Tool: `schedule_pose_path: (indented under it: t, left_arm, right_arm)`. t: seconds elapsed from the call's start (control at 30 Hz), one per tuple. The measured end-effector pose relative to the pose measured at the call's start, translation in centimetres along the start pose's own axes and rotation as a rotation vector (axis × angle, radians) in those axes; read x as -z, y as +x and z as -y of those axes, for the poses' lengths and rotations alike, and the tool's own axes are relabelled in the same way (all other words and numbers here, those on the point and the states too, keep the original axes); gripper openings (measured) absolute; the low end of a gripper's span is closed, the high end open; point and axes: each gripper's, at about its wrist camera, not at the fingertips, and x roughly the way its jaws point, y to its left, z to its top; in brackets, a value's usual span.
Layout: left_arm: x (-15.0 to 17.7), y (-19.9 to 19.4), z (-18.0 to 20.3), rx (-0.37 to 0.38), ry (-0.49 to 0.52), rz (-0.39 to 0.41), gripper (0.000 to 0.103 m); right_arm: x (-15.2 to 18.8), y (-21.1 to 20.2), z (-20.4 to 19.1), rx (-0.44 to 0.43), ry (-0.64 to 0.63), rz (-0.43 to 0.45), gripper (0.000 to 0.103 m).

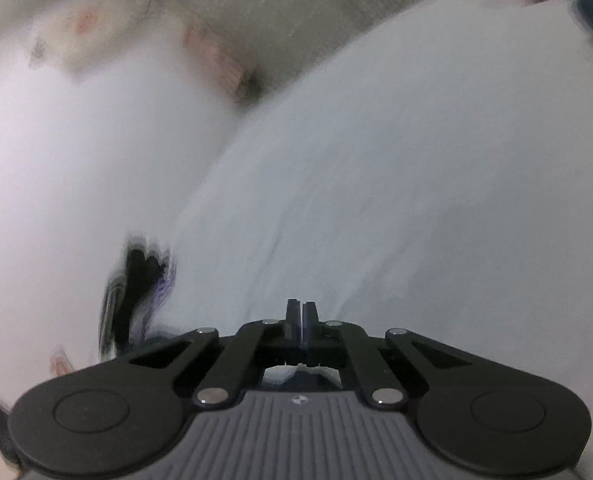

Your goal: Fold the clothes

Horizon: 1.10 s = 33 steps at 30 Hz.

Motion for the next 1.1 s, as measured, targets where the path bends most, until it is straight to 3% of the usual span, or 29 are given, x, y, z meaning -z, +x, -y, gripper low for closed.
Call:
schedule_pose_path:
  t: [0.1, 0.17, 0.23, 0.27, 0.33, 0.43, 0.47, 0.53, 0.57, 0.63, 0.73, 0.87, 1.1]
  left_arm:
    - [0.0, 0.1, 0.2, -0.021, 0.03, -0.023, 0.015]
    - [0.0, 0.0, -0.1, -0.017, 0.013, -0.031, 0.015]
    - [-0.1, -0.3, -0.5, -0.005, -0.04, -0.027, 0.018]
    - [-0.1, -0.5, -0.5, -0.022, -0.049, -0.016, 0.022]
    - [-0.2, -1.1, -0.2, -0.106, -0.033, 0.018, 0.06]
    - [-0.1, -1.7, 0.7, -0.201, 0.028, 0.066, 0.065]
    - [0.0, -1.9, 1.0, -0.204, 0.032, 0.076, 0.065]
    - [0.3, -2.4, 2.0, -0.194, 0.06, 0.092, 0.068]
    - [0.4, -2.6, 2.4, -0.188, 0.072, 0.095, 0.069]
    - [1.1, -3.2, 4.0, -0.137, 0.106, 0.093, 0.073]
    - [2.3, -4.0, 6.3, -0.052, 0.159, 0.076, 0.077]
    - [4.3, -4.9, 9.7, 0.039, 0.237, 0.056, 0.078]
    - [11.0, -7.3, 18.5, 0.264, 0.512, 0.029, 0.078]
  right_arm:
    - [0.8, 0.1, -0.8, 0.027, -0.048, -0.039, 0.004]
    - [1.3, -0.4, -1.5, 0.054, -0.088, -0.049, 0.014]
    - [1.8, -1.1, -2.5, 0.093, -0.142, -0.053, 0.038]
    - [2.3, -1.8, -3.0, 0.107, -0.161, -0.044, 0.039]
    - [3.1, -3.5, -3.6, 0.122, -0.182, -0.026, 0.041]
    - [4.8, -6.9, -4.4, 0.184, -0.227, 0.02, 0.054]
    - [5.5, -8.3, -4.3, 0.21, -0.237, 0.043, 0.057]
    - [6.6, -10.7, -3.9, 0.251, -0.234, 0.082, 0.078]
    - [7.1, -11.8, -3.6, 0.276, -0.229, 0.102, 0.083]
    - [8.5, -14.6, -2.7, 0.337, -0.218, 0.151, 0.094]
    - [10.2, -17.2, -1.6, 0.398, -0.202, 0.181, 0.1]
    - [12.8, -20.3, 0.0, 0.44, -0.197, 0.217, 0.103]
    - [15.3, -25.1, 3.0, 0.431, -0.213, 0.224, 0.103]
